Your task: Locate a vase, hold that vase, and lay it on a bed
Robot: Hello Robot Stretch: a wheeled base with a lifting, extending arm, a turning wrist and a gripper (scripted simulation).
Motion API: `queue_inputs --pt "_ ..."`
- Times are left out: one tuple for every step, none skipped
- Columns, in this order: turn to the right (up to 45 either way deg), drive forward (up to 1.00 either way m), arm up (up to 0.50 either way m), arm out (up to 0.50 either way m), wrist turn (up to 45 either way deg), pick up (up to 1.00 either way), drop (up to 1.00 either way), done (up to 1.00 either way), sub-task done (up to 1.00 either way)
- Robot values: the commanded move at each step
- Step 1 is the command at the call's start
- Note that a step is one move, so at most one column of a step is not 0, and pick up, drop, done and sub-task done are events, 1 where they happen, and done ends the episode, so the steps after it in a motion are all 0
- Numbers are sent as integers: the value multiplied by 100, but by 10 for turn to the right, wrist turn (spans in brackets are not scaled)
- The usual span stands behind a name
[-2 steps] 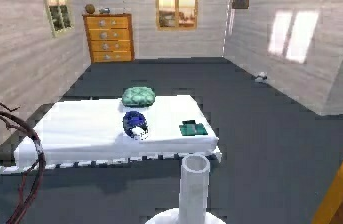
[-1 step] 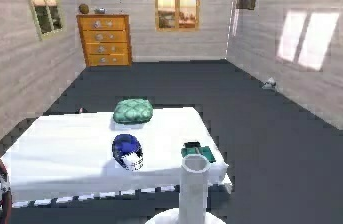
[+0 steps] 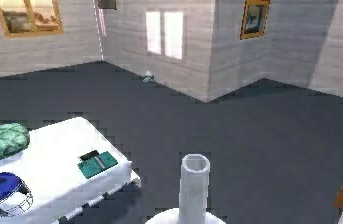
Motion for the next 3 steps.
queue_inputs --pt "0 45 0 0 0 0 0 0 0" --pt "240 0 0 0 0 0 0 0 0" --pt "0 65 0 0 0 0 0 0 0"
